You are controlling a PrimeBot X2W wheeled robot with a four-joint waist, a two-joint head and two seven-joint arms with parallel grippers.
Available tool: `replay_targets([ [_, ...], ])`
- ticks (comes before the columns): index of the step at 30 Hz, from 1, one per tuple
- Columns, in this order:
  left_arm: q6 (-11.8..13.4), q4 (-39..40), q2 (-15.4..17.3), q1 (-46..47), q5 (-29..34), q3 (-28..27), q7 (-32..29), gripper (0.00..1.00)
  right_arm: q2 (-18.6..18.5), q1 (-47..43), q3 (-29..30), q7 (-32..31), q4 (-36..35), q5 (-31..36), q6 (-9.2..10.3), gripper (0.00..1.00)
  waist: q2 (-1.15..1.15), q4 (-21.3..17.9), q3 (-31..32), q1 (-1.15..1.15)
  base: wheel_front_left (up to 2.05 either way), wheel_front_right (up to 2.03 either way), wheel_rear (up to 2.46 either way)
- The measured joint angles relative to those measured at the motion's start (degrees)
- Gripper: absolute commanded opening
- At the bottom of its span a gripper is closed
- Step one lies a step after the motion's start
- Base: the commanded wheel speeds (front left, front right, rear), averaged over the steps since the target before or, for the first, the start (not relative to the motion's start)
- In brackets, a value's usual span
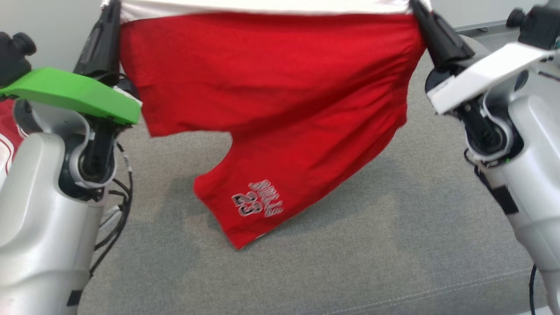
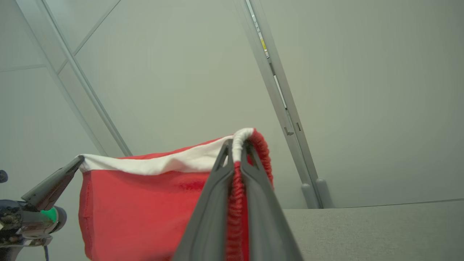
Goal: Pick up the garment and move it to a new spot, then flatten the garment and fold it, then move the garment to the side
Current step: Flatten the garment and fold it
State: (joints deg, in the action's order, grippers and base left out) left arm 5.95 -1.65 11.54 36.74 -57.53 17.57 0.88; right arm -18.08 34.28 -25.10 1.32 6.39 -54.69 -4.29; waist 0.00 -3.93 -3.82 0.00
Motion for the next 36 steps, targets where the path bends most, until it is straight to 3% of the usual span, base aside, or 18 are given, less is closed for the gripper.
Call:
replay_targets([
  [2,0.70,-8.83,1.86,2.20,5.11,-0.62,0.52,0.00,0.29,7.78,-0.24,0.08,7.67,6.03,2.63,0.00,0.00,0.33,-1.19,0.00,0.00,0.00,0.00],
  [3,0.68,-10.61,2.34,4.12,6.58,-0.82,0.92,0.00,0.40,11.53,-0.33,0.74,8.96,9.62,3.04,0.00,0.00,0.49,-1.48,0.00,0.00,0.00,0.00],
  [6,0.68,-11.78,1.69,12.32,9.42,-2.96,3.81,0.00,3.21,22.06,0.70,4.21,9.36,13.32,4.46,0.00,0.00,0.86,-2.26,0.00,0.00,0.00,0.00],
  [9,0.69,-10.82,0.31,18.61,9.68,-5.06,6.79,0.00,5.16,25.52,1.19,7.09,9.93,13.36,4.82,0.00,0.00,1.15,-3.15,0.00,0.00,0.00,0.00],
  [13,0.67,-10.67,-0.76,14.88,9.39,-1.67,6.23,0.00,5.55,19.93,-1.12,6.98,15.02,12.24,3.55,0.00,0.00,1.37,-4.49,0.00,0.00,0.00,0.00],
  [18,-0.40,-11.15,-3.35,-1.26,6.89,3.03,4.98,0.00,5.61,6.82,-6.91,3.35,21.50,9.40,-0.04,0.00,0.00,1.14,-6.48,0.00,0.00,0.00,0.00],
  [23,-0.47,-13.69,-5.95,-14.65,4.31,4.08,7.09,0.00,5.38,-3.25,-9.75,2.85,26.25,8.62,-1.35,0.00,0.00,0.95,-8.64,0.00,0.00,0.00,0.00],
  [30,-4.00,-15.24,-6.25,-18.48,5.05,5.13,11.36,0.00,5.94,-5.74,-8.18,9.09,26.64,6.04,-2.31,0.00,0.00,1.56,-8.79,0.00,0.00,0.00,0.00],
  [36,-5.49,-15.22,-4.20,-22.25,7.68,5.60,12.65,0.00,5.60,-9.85,-9.10,12.30,24.17,6.37,-2.76,0.00,0.00,1.69,-6.39,0.00,0.00,0.00,0.00],
])
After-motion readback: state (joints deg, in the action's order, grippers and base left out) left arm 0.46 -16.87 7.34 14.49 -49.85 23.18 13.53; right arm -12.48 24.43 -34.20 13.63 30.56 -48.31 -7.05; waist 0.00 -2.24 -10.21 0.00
